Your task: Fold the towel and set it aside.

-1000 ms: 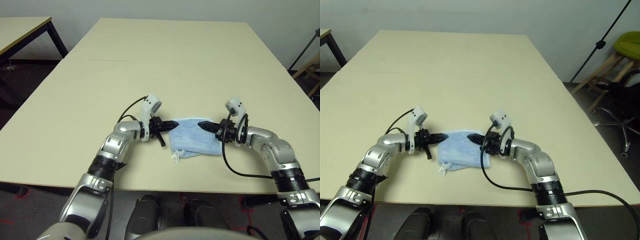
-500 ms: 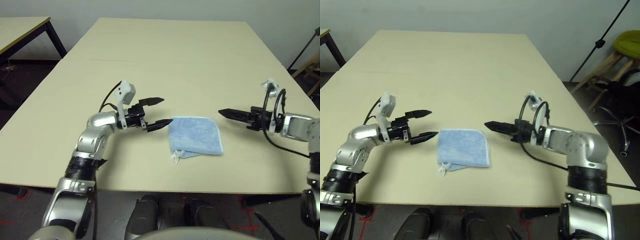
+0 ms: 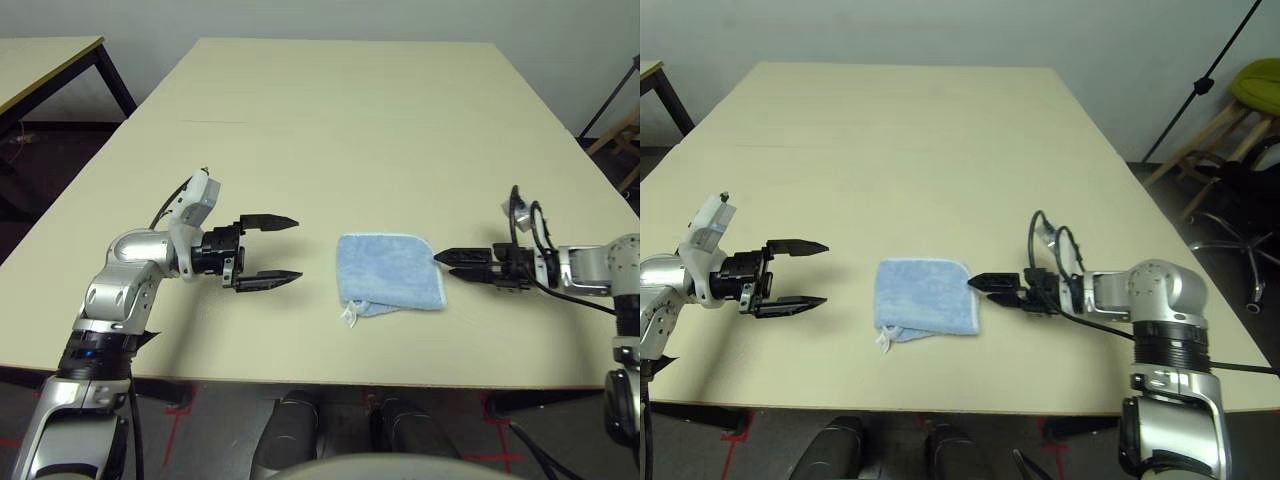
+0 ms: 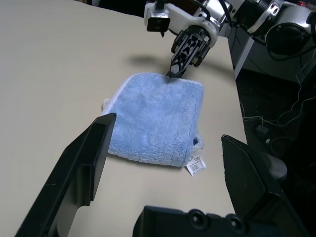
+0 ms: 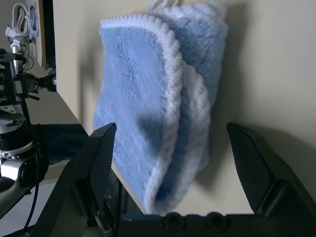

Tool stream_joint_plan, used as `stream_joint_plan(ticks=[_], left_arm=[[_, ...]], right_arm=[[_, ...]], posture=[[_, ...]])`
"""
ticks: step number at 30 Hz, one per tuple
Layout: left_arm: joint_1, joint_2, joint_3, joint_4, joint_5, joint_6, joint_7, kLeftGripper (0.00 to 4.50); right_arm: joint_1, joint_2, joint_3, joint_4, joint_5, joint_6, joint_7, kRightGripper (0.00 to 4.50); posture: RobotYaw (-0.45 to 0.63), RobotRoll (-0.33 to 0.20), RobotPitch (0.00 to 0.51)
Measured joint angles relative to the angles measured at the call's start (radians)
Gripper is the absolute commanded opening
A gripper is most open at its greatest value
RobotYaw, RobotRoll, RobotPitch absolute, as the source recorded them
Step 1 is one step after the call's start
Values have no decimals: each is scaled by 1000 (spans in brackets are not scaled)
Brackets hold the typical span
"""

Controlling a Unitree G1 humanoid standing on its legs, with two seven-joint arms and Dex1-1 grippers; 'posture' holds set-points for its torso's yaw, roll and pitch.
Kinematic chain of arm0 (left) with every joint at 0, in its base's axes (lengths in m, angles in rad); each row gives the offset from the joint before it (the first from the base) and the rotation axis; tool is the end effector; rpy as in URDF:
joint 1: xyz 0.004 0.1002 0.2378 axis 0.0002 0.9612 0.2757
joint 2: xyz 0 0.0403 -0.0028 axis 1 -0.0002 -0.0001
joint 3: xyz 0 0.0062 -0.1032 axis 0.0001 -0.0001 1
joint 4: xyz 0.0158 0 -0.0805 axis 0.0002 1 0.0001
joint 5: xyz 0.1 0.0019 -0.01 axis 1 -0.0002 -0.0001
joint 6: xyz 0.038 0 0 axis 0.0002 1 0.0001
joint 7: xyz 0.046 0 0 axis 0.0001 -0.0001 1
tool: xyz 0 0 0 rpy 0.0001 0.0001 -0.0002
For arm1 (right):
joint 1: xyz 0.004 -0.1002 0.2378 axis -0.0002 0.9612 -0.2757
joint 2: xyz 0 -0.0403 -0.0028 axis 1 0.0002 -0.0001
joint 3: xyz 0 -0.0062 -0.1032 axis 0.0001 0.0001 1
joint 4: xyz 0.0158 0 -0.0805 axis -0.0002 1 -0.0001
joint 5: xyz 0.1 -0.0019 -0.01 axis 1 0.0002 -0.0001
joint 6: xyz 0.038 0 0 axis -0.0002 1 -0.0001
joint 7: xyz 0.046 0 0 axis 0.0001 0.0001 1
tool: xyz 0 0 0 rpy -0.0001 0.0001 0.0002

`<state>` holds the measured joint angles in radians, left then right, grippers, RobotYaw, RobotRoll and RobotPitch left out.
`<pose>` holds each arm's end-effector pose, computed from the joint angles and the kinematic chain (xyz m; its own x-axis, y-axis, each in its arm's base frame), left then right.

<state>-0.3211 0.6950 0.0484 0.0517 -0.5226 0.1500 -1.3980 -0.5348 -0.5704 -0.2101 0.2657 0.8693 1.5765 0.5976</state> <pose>0.2549 0.2653 0.1534 0.1998 -0.9716 -0.1272 0.9686 0.1762 0.1754 0.2590 -0.2520 0.1237 0.3431 0.8102 -0.4753 -0.2204 0.5613 0.7977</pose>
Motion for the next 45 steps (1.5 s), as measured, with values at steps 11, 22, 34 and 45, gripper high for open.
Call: stream_joint_plan(ticks=[11, 22, 34, 45], left_arm=[[4, -6, -1, 17, 0, -7, -14, 4500], [4, -5, -9, -12, 0, 22, -9, 4500], [-69, -17, -59, -35, 9, 85, 17, 4500], [-126, -50, -100, 72, 46, 40, -19, 4500]], right_arm=[[-33, 123, -11, 28, -1, 0, -118, 1378], [-33, 192, -117, 21, 26, 0, -192, 11], [-172, 301, -652, -30, 62, -198, -465, 11], [-91, 274, -759, -121, 75, -541, -626, 11]], posture=[[132, 0, 73], [120, 0, 77], [50, 0, 77], [1, 0, 78]])
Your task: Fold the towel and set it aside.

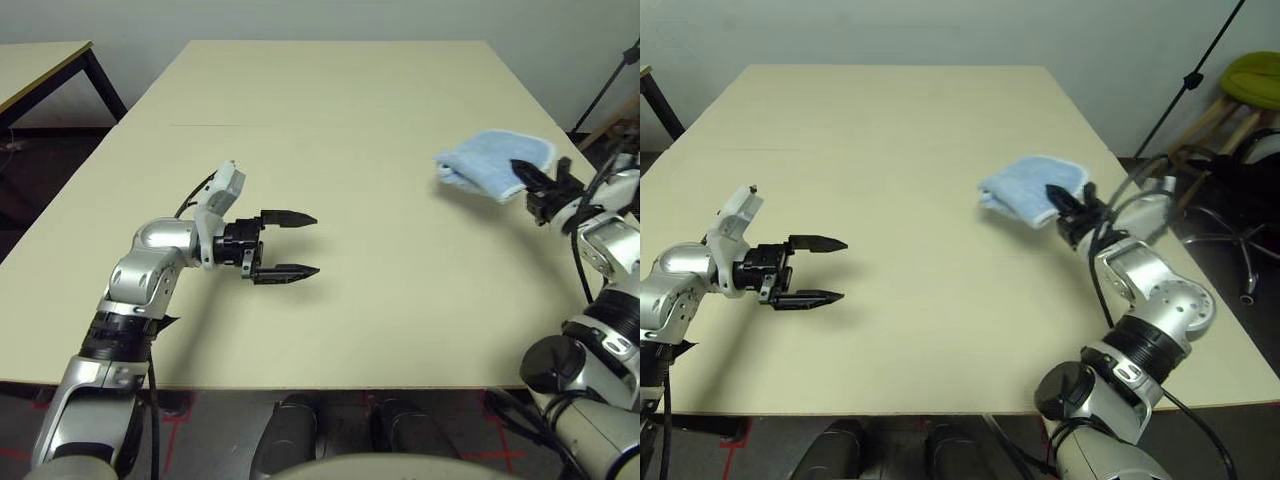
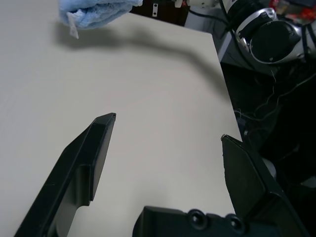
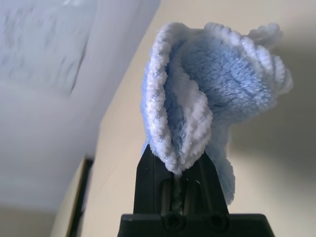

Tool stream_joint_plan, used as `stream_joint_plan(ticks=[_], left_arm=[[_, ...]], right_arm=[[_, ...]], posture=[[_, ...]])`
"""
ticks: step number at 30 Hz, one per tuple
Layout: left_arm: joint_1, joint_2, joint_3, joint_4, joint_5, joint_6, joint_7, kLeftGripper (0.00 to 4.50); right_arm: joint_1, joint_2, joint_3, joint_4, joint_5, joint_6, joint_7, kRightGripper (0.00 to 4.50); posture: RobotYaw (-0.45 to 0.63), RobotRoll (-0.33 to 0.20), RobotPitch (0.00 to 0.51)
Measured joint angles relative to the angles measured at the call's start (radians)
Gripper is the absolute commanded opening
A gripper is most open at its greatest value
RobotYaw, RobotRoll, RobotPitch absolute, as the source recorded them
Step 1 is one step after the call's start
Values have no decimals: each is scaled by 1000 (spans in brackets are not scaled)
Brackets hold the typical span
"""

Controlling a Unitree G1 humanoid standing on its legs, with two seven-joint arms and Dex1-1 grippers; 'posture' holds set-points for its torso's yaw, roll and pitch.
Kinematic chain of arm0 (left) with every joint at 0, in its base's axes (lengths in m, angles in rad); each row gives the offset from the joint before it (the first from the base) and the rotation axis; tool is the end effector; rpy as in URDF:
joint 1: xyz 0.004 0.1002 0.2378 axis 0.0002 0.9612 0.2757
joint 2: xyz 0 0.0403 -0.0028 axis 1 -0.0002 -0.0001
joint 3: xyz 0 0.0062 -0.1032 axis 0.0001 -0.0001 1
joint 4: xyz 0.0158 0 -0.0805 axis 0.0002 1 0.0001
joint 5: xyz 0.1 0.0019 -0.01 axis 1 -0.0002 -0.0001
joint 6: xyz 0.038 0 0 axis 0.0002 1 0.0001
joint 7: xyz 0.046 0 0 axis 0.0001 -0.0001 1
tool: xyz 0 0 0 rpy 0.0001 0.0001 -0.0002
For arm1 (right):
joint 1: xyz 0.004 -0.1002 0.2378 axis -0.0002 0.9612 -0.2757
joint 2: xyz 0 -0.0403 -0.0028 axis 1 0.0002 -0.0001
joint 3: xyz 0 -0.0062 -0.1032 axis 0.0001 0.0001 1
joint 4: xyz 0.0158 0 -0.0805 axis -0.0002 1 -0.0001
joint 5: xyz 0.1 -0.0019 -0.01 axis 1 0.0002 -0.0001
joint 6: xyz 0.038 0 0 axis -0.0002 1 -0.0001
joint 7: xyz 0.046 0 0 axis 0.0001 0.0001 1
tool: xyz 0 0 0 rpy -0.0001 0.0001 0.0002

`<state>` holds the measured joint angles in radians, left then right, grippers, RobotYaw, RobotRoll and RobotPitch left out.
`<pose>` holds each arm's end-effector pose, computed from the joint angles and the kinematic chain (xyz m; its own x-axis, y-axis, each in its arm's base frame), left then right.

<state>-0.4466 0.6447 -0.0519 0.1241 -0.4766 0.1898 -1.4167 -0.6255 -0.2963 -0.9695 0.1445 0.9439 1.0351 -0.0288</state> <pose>0.2771 0.2409 0.1546 0.1159 -0.9807 -0.1577 0.9860 0.0944 0.1374 0.2497 -0.3021 0.1577 0.9997 0.0162 -0.0183 0.0076 0.5073 0.8617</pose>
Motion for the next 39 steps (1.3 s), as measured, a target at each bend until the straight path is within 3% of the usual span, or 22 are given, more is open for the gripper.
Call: stream_joint_plan(ticks=[10, 14, 23, 27, 33, 37, 39], left_arm=[[-6, -5, -5, 38, 16, -45, -12, 4500], [3, -5, -5, 41, 25, -54, -12, 4500], [69, 12, -5, -45, 30, 46, 57, 4500], [108, 35, -5, -129, 7, 144, 93, 4500], [121, 38, 61, -190, -32, 259, 230, 4500], [123, -3, 175, -195, 13, 251, 465, 4500], [122, -57, 222, -161, 78, 183, 619, 4500]], right_arm=[[101, -11, 31, 50, -1, -110, -40, 11], [118, -32, 62, 85, -1, -111, -40, 1152], [209, -58, 104, -4, 35, -31, -71, 4474], [277, -91, 107, -138, 92, 129, -174, 4474], [412, -139, 94, -342, 381, 437, -328, 4474], [379, -284, 136, -460, 464, 393, -272, 4474], [365, -317, 204, -506, 337, 203, -142, 4474]], posture=[[15, 0, 77], [18, 0, 78], [24, 0, 97], [11, 0, 104], [-23, 0, 110], [-10, 0, 104], [-3, 0, 99]])
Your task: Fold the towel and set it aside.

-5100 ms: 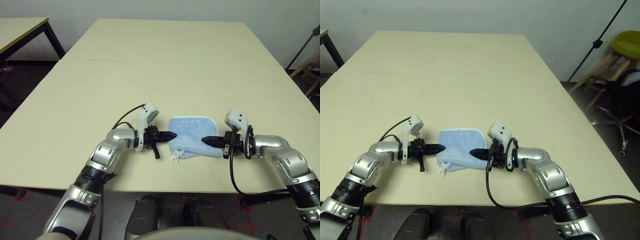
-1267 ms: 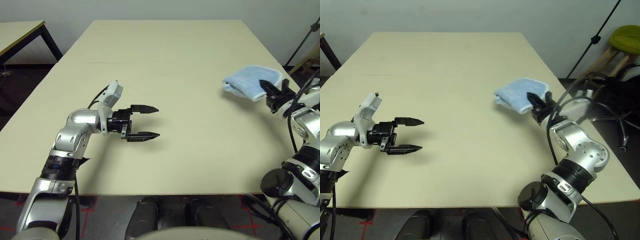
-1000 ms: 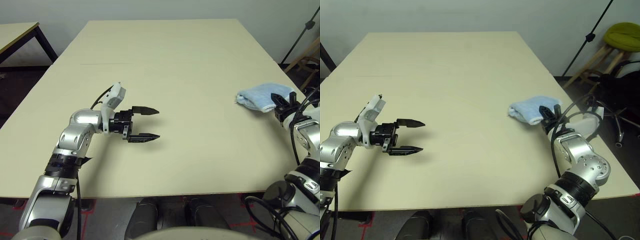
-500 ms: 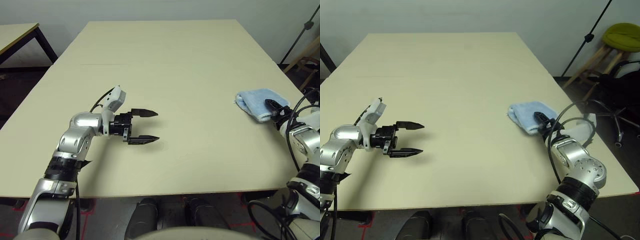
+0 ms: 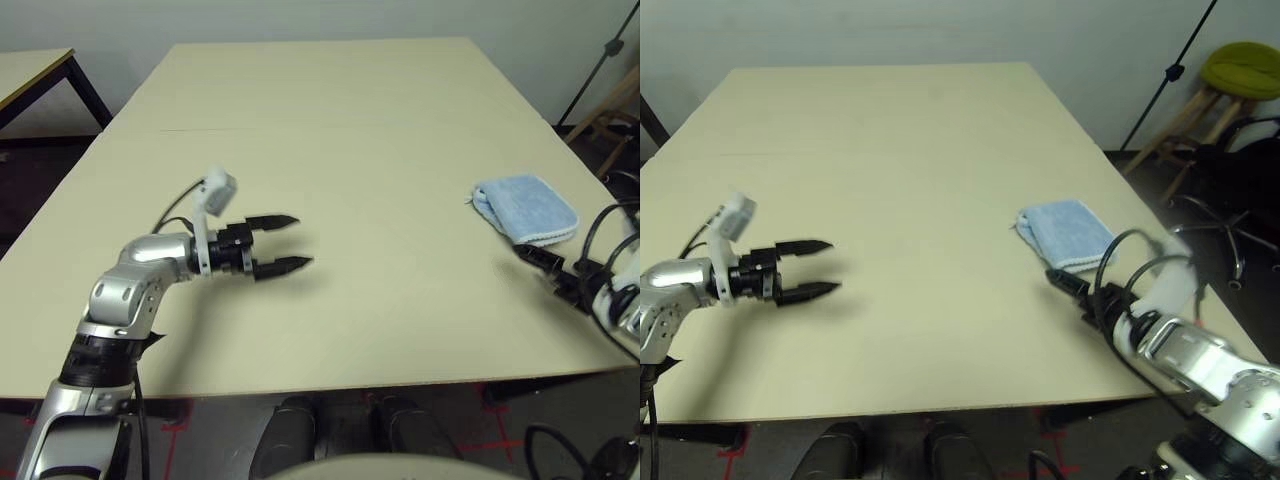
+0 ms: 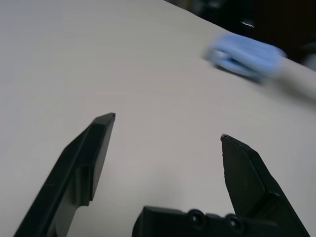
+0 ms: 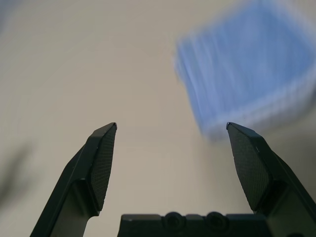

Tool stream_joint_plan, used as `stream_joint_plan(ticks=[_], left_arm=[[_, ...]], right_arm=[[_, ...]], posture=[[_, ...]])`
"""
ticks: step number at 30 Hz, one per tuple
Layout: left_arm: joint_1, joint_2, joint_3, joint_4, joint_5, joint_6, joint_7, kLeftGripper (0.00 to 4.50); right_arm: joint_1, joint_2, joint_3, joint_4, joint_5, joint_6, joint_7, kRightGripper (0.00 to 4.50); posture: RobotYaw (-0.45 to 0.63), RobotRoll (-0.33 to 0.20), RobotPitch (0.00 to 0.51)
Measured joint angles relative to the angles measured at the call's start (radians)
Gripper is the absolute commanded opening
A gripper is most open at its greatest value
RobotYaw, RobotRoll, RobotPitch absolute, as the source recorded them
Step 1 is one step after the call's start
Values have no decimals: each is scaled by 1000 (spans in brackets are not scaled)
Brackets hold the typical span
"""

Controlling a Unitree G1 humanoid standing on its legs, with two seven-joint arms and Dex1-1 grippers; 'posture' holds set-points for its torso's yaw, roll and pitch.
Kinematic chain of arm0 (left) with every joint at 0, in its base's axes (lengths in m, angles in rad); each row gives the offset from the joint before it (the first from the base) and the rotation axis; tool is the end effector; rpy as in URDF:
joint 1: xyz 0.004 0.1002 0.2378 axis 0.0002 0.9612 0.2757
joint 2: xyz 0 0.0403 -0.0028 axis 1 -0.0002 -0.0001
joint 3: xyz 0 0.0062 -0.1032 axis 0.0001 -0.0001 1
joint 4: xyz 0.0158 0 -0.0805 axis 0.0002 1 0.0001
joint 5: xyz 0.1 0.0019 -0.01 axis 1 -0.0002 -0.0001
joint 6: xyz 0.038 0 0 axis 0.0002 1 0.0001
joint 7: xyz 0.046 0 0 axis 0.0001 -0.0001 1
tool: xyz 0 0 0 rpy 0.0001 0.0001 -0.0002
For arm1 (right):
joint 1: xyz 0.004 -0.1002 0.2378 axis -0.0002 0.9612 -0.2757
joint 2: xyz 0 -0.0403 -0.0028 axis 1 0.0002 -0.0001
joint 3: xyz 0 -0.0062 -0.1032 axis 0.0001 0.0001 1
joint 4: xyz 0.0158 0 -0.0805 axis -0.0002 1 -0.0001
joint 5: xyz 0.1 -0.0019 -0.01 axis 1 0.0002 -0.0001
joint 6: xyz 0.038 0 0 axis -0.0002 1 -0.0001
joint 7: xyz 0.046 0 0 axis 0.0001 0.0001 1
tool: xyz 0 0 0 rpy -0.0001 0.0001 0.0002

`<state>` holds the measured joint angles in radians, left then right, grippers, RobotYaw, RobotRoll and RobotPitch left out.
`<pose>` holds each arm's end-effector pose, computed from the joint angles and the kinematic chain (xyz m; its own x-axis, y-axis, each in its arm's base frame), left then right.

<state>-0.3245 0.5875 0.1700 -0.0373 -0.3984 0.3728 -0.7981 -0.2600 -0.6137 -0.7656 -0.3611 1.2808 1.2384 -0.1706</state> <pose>0.2517 0.2619 0.1557 0.7680 -0.6379 -0.0559 0.6382 0.7554 0.1483 0.1792 -0.2918 0.2061 0.9752 0.1436 -0.1682 -0.0603 0.9044 0.4225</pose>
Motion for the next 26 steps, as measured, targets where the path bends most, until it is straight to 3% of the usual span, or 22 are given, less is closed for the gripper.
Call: stream_joint_plan(ticks=[3, 7, 11, 18, 26], left_arm=[[11, -62, 54, 76, 68, -121, 153, 4500], [21, -126, 111, 205, 170, -334, 353, 4500], [10, -137, 186, 386, 236, -493, 542, 4500], [-13, -113, 218, 549, 240, -610, 616, 4500], [5, -123, 228, 557, 211, -625, 615, 4500]], right_arm=[[38, 17, 114, 1, -245, -326, 221, 4474], [45, 125, 211, 130, -494, -647, 310, 4474], [66, 182, 301, 250, -662, -845, 374, 4474], [43, 280, 374, 366, -753, -980, 409, 4474], [9, 327, 366, 397, -774, -1023, 361, 4474]], posture=[[10, 0, 93], [28, 0, 79], [27, 0, 67], [32, 0, 77], [31, 0, 71]])
